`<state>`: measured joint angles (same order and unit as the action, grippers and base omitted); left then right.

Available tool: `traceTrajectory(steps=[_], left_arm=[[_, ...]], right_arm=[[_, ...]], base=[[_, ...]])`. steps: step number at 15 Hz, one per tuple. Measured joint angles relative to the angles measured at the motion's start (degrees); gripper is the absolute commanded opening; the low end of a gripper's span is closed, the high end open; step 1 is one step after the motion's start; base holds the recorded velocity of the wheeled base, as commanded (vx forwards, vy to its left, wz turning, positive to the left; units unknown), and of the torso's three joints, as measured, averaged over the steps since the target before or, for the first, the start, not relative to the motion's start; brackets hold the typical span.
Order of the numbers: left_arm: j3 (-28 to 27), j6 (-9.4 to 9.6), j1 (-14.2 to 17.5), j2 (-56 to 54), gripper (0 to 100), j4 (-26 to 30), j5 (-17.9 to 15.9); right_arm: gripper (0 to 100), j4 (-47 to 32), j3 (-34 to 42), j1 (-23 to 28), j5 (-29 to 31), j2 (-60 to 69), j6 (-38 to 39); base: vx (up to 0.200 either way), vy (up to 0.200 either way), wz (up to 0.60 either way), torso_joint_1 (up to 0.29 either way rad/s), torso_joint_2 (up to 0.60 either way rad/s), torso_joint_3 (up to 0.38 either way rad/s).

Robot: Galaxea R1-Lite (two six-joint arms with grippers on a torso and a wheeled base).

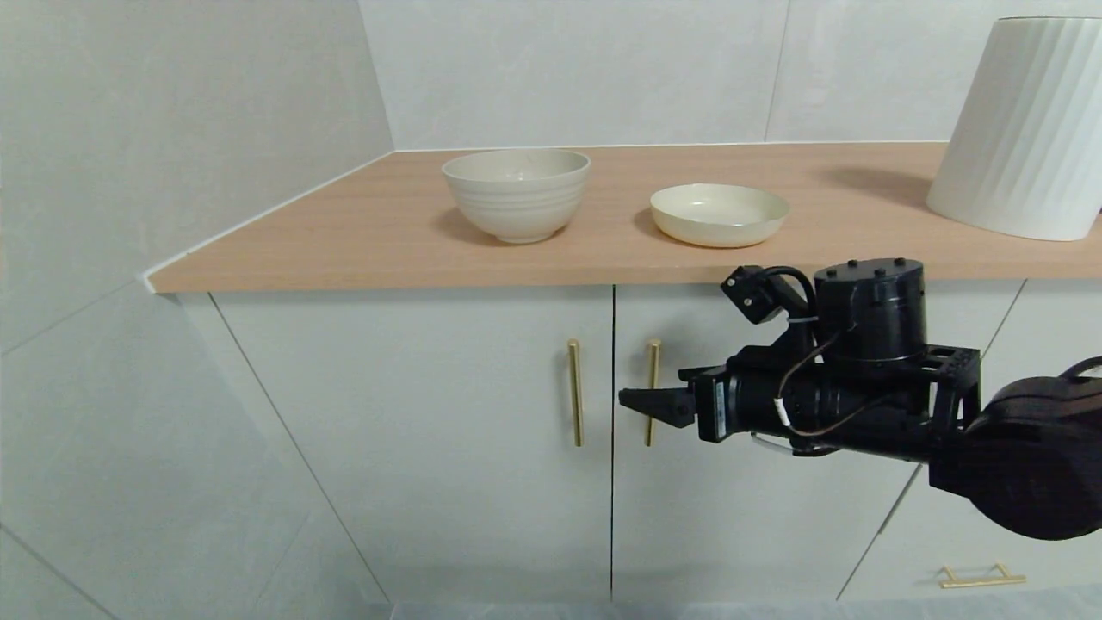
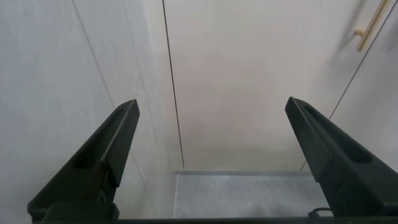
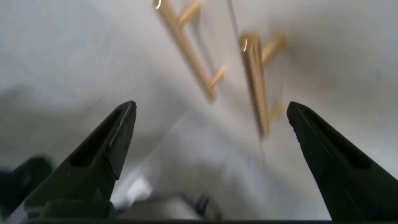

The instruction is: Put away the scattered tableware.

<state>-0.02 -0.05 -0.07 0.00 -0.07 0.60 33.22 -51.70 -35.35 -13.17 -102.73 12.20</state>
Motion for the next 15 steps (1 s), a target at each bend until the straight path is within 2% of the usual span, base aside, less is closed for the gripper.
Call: traceTrajectory(steps=[2, 4, 7, 12, 15], left_arm=[[0.0, 0.02, 0.0, 0.0, 100, 0.0, 0.0], [-0.1, 0.00, 0.0, 0.0, 100, 0.0, 0.0], [0.0, 0.00, 0.0, 0.0, 100, 0.0, 0.0], [0.0, -0.02, 0.0, 0.0, 100, 0.0, 0.0], [0.0, -0.02, 0.0, 0.0, 100, 0.0, 0.0]], right_arm=[[100, 4.1, 0.9, -0.2, 1.9, -3.2, 0.1], [100, 5.3, 0.9, -0.4, 2.1, -5.7, 0.1], [100, 11.6, 0.7, -0.5, 2.1, -8.7, 1.6], [100, 13.2, 1.0, -1.4, 2.0, -10.4, 3.2], [100, 17.8, 2.5, -2.5, 1.6, -10.5, 4.7]], base=[[0.000, 0.000, 0.00, 0.000, 0.00, 0.000], [0.000, 0.000, 0.00, 0.000, 0.00, 0.000], [0.000, 0.000, 0.00, 0.000, 0.00, 0.000], [0.000, 0.000, 0.00, 0.000, 0.00, 0.000], [0.000, 0.000, 0.00, 0.000, 0.00, 0.000]])
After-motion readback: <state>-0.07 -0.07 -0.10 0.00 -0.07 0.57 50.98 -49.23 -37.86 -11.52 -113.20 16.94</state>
